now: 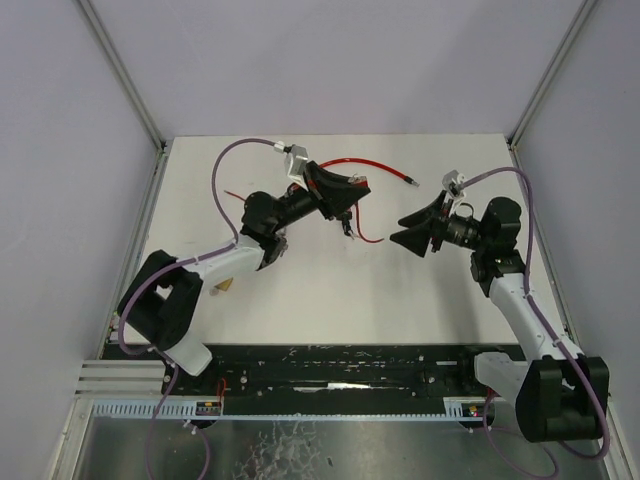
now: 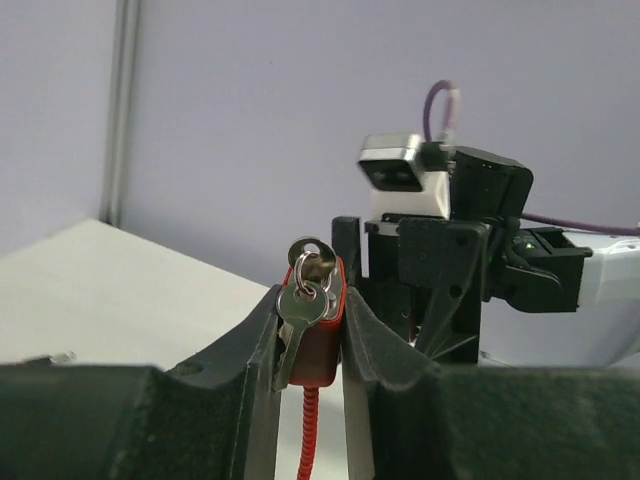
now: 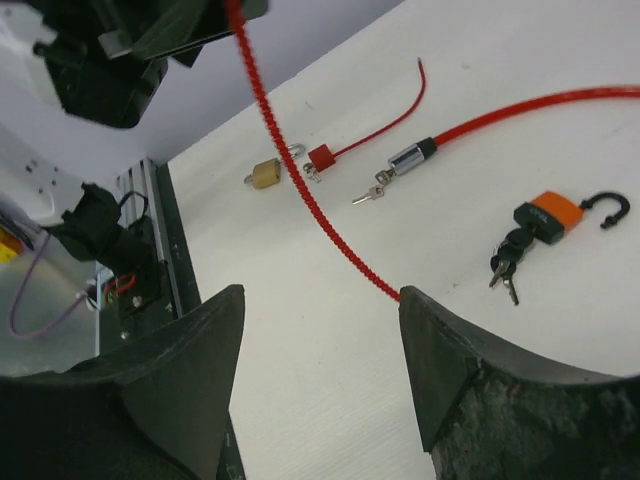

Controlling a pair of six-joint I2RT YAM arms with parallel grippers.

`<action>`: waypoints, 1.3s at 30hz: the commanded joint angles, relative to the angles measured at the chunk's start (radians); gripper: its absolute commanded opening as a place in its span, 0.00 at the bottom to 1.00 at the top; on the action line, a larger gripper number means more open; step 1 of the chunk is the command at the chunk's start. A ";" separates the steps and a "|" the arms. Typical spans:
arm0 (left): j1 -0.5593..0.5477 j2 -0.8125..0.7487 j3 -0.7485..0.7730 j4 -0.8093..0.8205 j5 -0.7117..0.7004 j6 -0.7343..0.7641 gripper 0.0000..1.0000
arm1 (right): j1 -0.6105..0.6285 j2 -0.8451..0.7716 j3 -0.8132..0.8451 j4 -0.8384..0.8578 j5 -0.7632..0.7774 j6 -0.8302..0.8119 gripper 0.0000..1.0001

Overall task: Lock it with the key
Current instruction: Lock the lock.

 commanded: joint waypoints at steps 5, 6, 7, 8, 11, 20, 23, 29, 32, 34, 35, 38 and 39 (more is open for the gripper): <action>-0.061 0.074 0.010 0.389 -0.102 0.258 0.00 | -0.014 0.130 -0.064 0.273 0.279 0.645 0.71; -0.063 0.091 0.020 0.404 -0.101 0.257 0.00 | -0.014 0.150 -0.064 0.267 0.292 0.675 0.71; -0.066 0.104 0.027 0.416 -0.105 0.259 0.00 | -0.014 0.171 -0.067 0.262 0.305 0.705 0.71; -0.071 0.113 0.031 0.423 -0.109 0.265 0.00 | -0.014 0.190 -0.070 0.260 0.317 0.736 0.70; -0.095 0.133 0.034 0.426 -0.121 0.302 0.00 | -0.014 0.236 -0.088 0.283 0.359 0.842 0.69; -0.209 0.161 0.046 0.426 -0.184 0.541 0.00 | -0.015 0.331 -0.127 0.366 0.396 0.979 0.69; -0.226 0.173 0.054 0.428 -0.175 0.557 0.00 | -0.014 0.343 -0.129 0.380 0.406 1.002 0.69; -0.255 0.190 0.062 0.430 -0.161 0.569 0.00 | -0.015 0.345 -0.137 0.415 0.401 1.043 0.66; -0.259 0.199 0.069 0.429 -0.156 0.559 0.00 | -0.016 0.347 -0.141 0.439 0.397 1.059 0.60; -0.260 0.198 0.067 0.431 -0.150 0.555 0.00 | -0.015 0.351 -0.143 0.450 0.398 1.069 0.57; -0.260 0.195 0.067 0.431 -0.151 0.556 0.00 | -0.015 0.356 -0.142 0.453 0.397 1.073 0.57; -0.263 0.197 0.075 0.431 -0.145 0.546 0.00 | -0.015 0.367 -0.144 0.472 0.398 1.094 0.57; -0.265 0.197 0.077 0.431 -0.142 0.544 0.00 | -0.015 0.369 -0.144 0.474 0.398 1.096 0.58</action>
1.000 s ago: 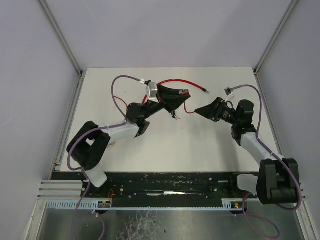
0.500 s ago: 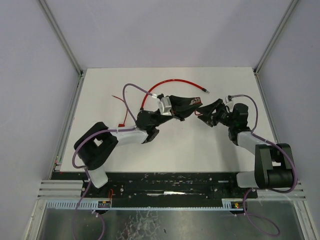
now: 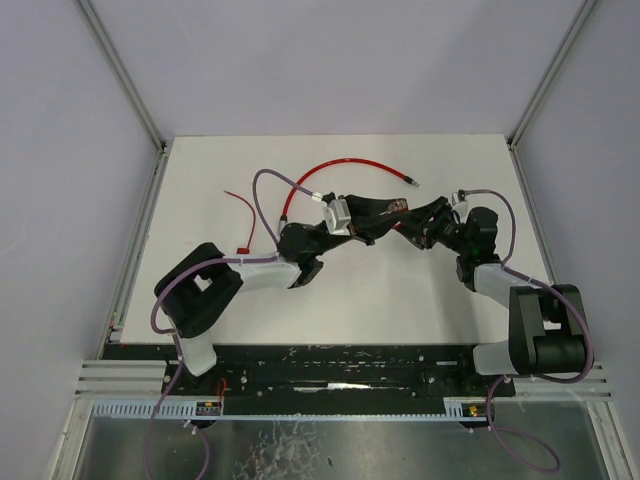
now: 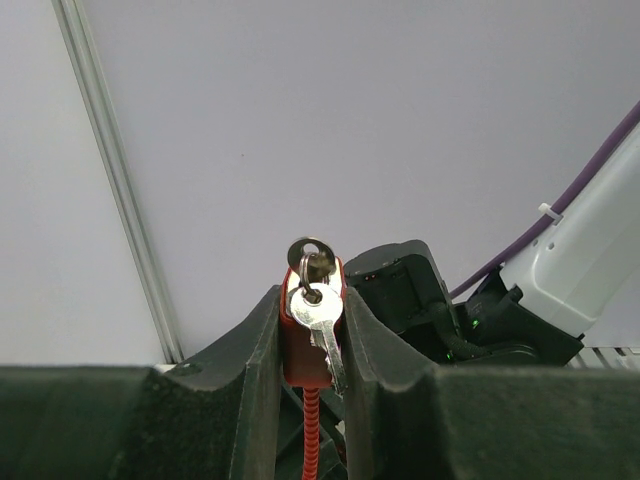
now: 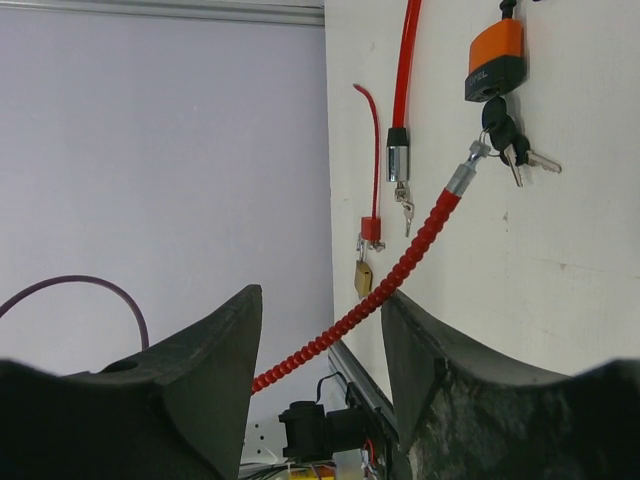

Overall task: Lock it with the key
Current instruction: Lock the lock.

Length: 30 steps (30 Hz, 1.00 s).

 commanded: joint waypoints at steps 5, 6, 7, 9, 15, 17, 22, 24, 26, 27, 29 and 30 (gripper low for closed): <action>-0.018 -0.007 0.030 0.089 0.015 0.014 0.00 | -0.002 0.008 -0.008 0.088 0.016 0.043 0.58; -0.019 -0.008 0.031 0.089 0.021 0.015 0.00 | -0.002 0.008 -0.008 0.091 0.017 0.043 0.58; -0.021 -0.009 0.032 0.088 0.025 0.014 0.00 | -0.002 0.008 -0.009 0.094 0.018 0.045 0.57; -0.023 -0.012 0.031 0.088 0.033 0.011 0.00 | -0.002 0.010 -0.009 0.092 0.022 0.046 0.56; -0.029 -0.016 0.033 0.088 0.067 0.017 0.00 | -0.002 0.022 -0.010 0.089 0.025 0.055 0.54; -0.029 -0.015 0.038 0.089 0.075 0.019 0.00 | -0.002 0.029 -0.009 0.090 0.023 0.062 0.57; -0.030 -0.012 0.040 0.088 0.101 0.015 0.00 | -0.003 0.035 -0.011 0.088 0.028 0.056 0.59; -0.031 -0.011 0.040 0.089 0.113 0.010 0.00 | -0.004 0.039 -0.010 0.095 0.029 0.057 0.55; -0.033 -0.015 0.034 0.090 0.121 0.007 0.00 | -0.010 0.041 -0.015 0.107 0.030 0.060 0.51; -0.032 -0.017 0.029 0.090 0.124 0.005 0.00 | -0.015 0.040 -0.018 0.111 0.034 0.063 0.49; -0.034 -0.024 0.018 0.090 0.132 -0.001 0.00 | -0.025 0.041 -0.024 0.130 0.037 0.070 0.44; -0.035 -0.029 0.008 0.090 0.132 -0.004 0.00 | -0.029 0.041 -0.028 0.143 0.037 0.075 0.42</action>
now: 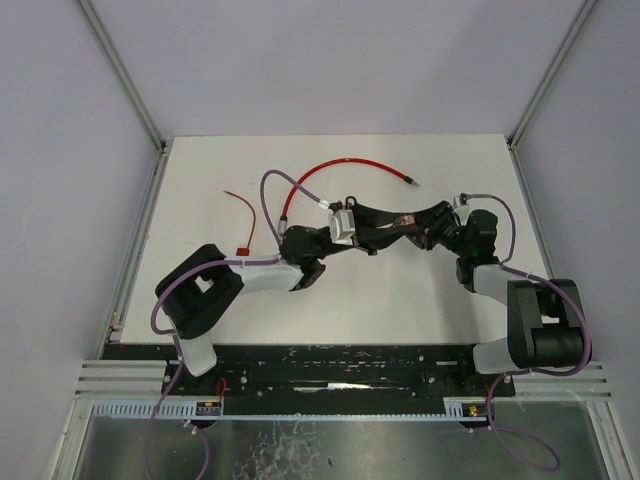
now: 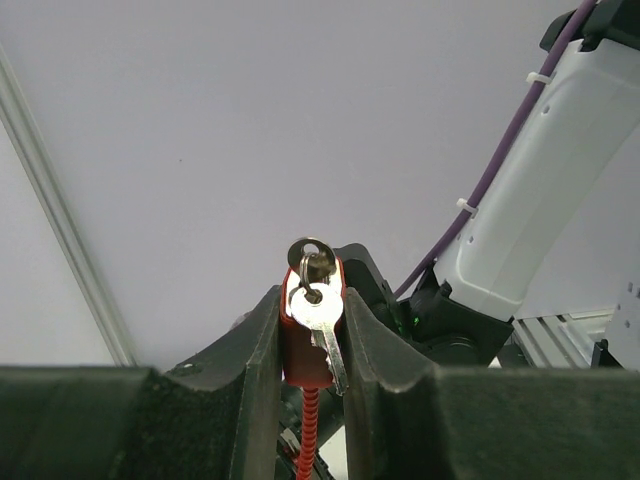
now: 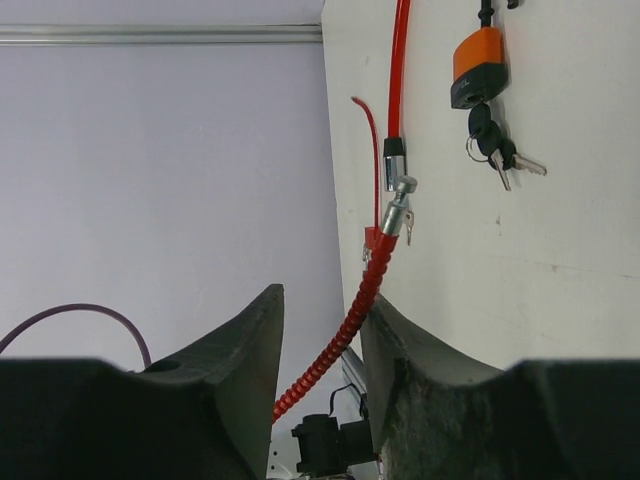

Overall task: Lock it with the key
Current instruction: Lock the lock.

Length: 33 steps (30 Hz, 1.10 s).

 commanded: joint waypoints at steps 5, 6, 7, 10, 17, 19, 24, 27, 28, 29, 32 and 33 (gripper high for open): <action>-0.011 -0.045 -0.024 0.090 0.011 -0.037 0.00 | -0.030 -0.014 -0.025 0.160 0.020 0.007 0.22; -0.012 -0.049 -0.031 0.090 0.006 -0.043 0.00 | -0.031 -0.021 -0.026 0.161 0.023 0.001 0.19; -0.011 -0.052 -0.037 0.090 0.000 -0.049 0.00 | -0.032 -0.029 -0.029 0.167 0.025 -0.008 0.17; -0.010 -0.064 -0.061 0.089 -0.059 -0.085 0.00 | -0.035 -0.061 -0.031 0.185 0.025 -0.047 0.01; 0.052 -0.093 -0.119 0.061 -0.161 -0.251 0.00 | -0.035 -0.199 -0.001 0.162 -0.042 -0.323 0.00; 0.090 -0.087 -0.110 0.032 -0.166 -0.352 0.00 | -0.033 -0.242 0.017 0.131 -0.092 -0.457 0.00; 0.175 -0.049 -0.095 0.040 -0.112 -0.593 0.00 | 0.005 -0.361 0.084 -0.107 -0.194 -0.863 0.00; 0.216 -0.020 -0.073 0.038 -0.063 -0.710 0.00 | 0.080 -0.425 0.140 -0.347 -0.177 -1.134 0.00; 0.229 -0.007 -0.065 0.042 -0.033 -0.747 0.00 | 0.105 -0.437 0.157 -0.432 -0.178 -1.214 0.00; 0.240 0.005 -0.053 0.047 -0.014 -0.790 0.00 | 0.122 -0.443 0.173 -0.482 -0.182 -1.276 0.00; 0.269 0.049 -0.017 0.085 0.059 -0.907 0.00 | 0.146 -0.439 0.219 -0.625 -0.198 -1.405 0.00; 0.274 0.063 -0.004 0.086 0.075 -0.935 0.00 | 0.153 -0.436 0.229 -0.656 -0.199 -1.437 0.00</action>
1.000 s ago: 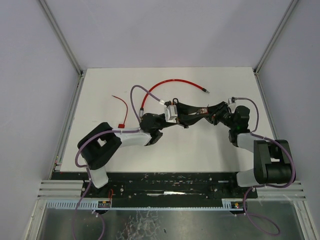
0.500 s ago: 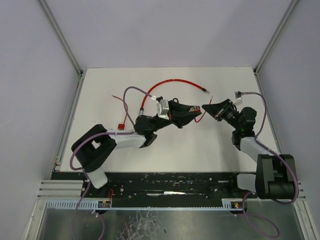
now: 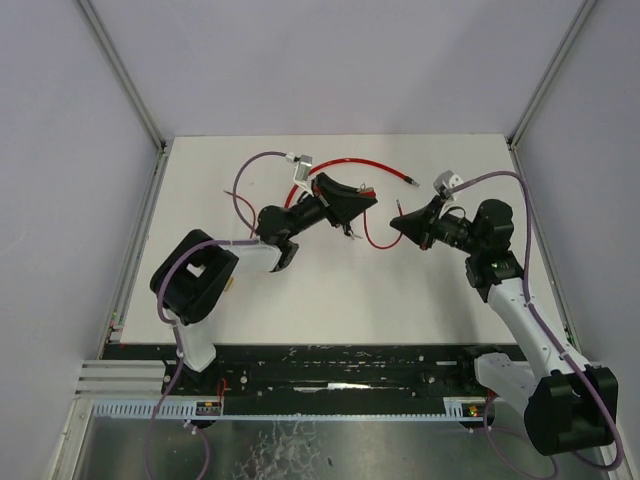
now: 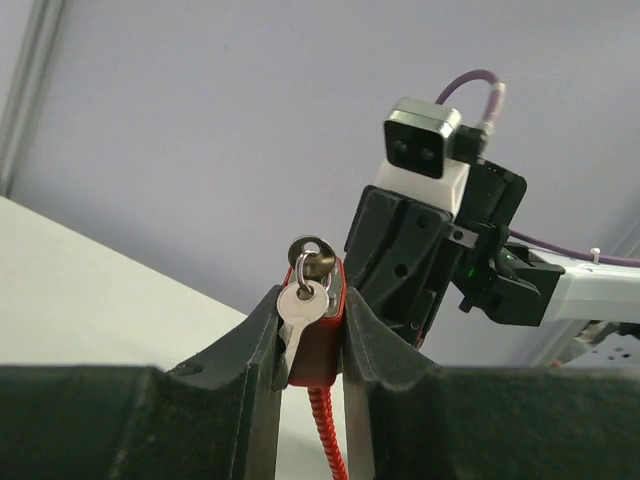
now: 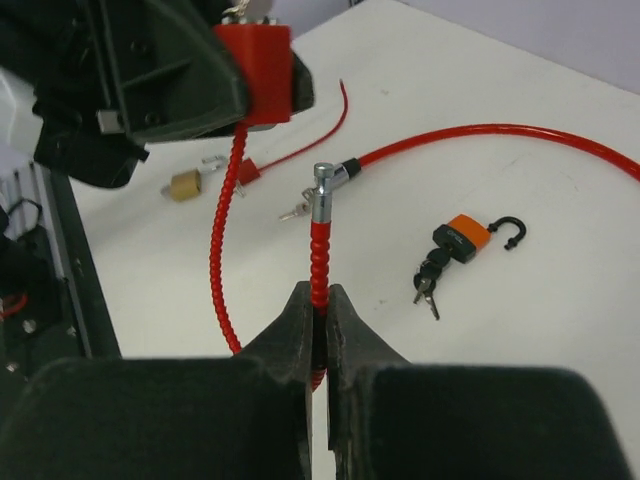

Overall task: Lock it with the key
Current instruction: Lock the lock.

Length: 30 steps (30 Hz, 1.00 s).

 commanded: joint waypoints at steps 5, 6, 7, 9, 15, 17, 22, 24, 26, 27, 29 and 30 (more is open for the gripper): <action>0.029 0.091 0.102 0.078 0.142 -0.251 0.00 | 0.102 -0.006 0.085 -0.285 -0.042 -0.379 0.00; 0.029 0.091 0.104 0.077 0.143 -0.256 0.00 | 0.112 -0.001 0.084 -0.286 -0.038 -0.381 0.00; 0.027 0.090 0.104 0.077 0.141 -0.258 0.00 | 0.118 0.007 0.087 -0.287 -0.036 -0.378 0.00; 0.028 0.084 0.101 0.078 0.125 -0.270 0.00 | 0.122 0.021 0.091 -0.282 -0.035 -0.357 0.00; 0.009 0.053 0.071 0.078 0.038 -0.257 0.00 | 0.122 0.044 0.091 -0.209 -0.053 -0.243 0.00; -0.009 0.039 0.054 0.078 0.007 -0.214 0.00 | 0.122 0.046 0.089 -0.188 -0.066 -0.217 0.00; -0.048 0.006 0.012 0.079 -0.078 -0.111 0.00 | 0.122 0.026 0.074 -0.129 -0.080 -0.155 0.00; -0.058 0.002 0.008 0.079 -0.093 -0.095 0.00 | 0.122 0.014 0.069 -0.114 -0.072 -0.141 0.00; -0.063 0.003 0.009 0.081 -0.099 -0.093 0.00 | 0.122 0.008 0.067 -0.108 -0.070 -0.134 0.00; -0.065 0.002 0.010 0.081 -0.099 -0.093 0.00 | 0.123 0.006 0.068 -0.107 -0.068 -0.130 0.00; -0.068 0.000 0.006 0.080 -0.107 -0.084 0.00 | 0.122 -0.001 0.068 -0.106 -0.070 -0.127 0.00; -0.069 -0.001 0.002 0.080 -0.114 -0.079 0.00 | 0.122 -0.003 0.068 -0.106 -0.072 -0.125 0.00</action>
